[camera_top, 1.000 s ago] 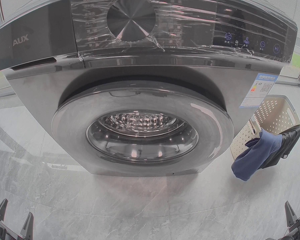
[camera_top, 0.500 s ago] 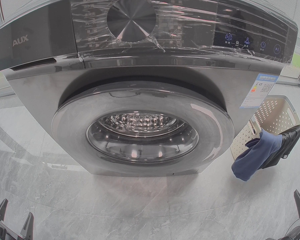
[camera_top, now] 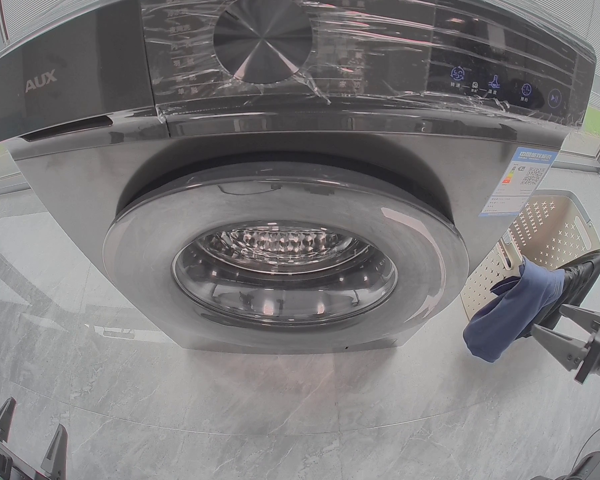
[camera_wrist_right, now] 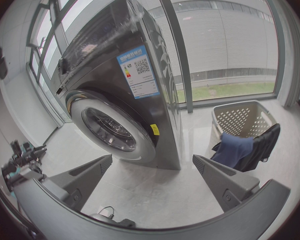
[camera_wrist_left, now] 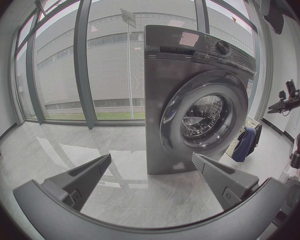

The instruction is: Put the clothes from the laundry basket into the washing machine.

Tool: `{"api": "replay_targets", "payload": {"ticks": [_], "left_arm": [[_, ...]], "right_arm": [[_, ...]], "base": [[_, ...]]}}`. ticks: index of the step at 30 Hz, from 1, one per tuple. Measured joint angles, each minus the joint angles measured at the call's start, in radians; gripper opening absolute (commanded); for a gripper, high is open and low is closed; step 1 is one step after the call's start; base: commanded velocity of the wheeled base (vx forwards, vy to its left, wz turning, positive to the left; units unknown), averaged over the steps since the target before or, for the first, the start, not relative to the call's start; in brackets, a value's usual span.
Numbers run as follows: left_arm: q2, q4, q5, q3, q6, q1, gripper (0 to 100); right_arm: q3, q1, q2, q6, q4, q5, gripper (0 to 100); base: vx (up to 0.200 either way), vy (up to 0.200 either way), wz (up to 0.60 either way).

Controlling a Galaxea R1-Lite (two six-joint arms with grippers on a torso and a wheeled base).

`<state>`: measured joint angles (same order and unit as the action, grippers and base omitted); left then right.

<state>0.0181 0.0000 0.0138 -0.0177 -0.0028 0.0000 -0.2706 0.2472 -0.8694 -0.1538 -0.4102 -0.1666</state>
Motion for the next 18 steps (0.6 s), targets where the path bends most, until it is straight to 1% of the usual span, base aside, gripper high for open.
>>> {"api": "replay_targets", "payload": {"ticks": [1,2,4,5,7,9,11,14,16,18], "left_arm": [[0.000,0.000,0.000,0.000,0.000,0.000,100],[0.000,0.000,0.000,0.000,0.000,0.000,100],[0.000,0.000,0.000,0.000,0.000,0.000,100],[0.000,0.000,0.000,0.000,-0.001,0.000,100],[0.000,0.000,0.000,0.000,0.000,0.000,100],[0.000,0.000,0.000,0.000,0.000,0.000,100],[0.000,0.000,0.000,0.000,0.000,0.000,100],[0.000,0.000,0.000,0.000,0.000,0.000,100],[0.000,0.000,0.000,0.000,-0.001,0.000,100],[0.000,0.000,0.000,0.000,-0.001,0.000,100]], "right_arm": [[-0.004,0.023,-0.039,-0.019,-0.022,0.010,100],[-0.012,0.065,-0.092,-0.046,-0.049,0.030,100],[-0.026,0.115,-0.152,-0.075,-0.079,0.065,100],[-0.037,0.153,-0.195,-0.093,-0.095,0.092,100],[-0.056,0.205,-0.260,-0.111,-0.115,0.131,100],[-0.080,0.240,-0.321,-0.121,-0.129,0.160,100],[-0.105,0.262,-0.378,-0.116,-0.149,0.174,100],[-0.133,0.274,-0.451,-0.077,-0.218,0.183,100],[-0.144,0.276,-0.490,-0.054,-0.260,0.180,100],[-0.153,0.276,-0.526,-0.033,-0.313,0.164,100]], "base": [[0.000,0.000,0.00],[0.000,0.000,0.00],[0.000,0.000,0.00],[0.000,0.000,0.00],[0.000,0.000,0.00],[0.000,0.000,0.00],[0.000,0.000,0.00],[0.000,0.000,0.00],[0.000,0.000,0.00],[0.000,0.000,0.00]]}}
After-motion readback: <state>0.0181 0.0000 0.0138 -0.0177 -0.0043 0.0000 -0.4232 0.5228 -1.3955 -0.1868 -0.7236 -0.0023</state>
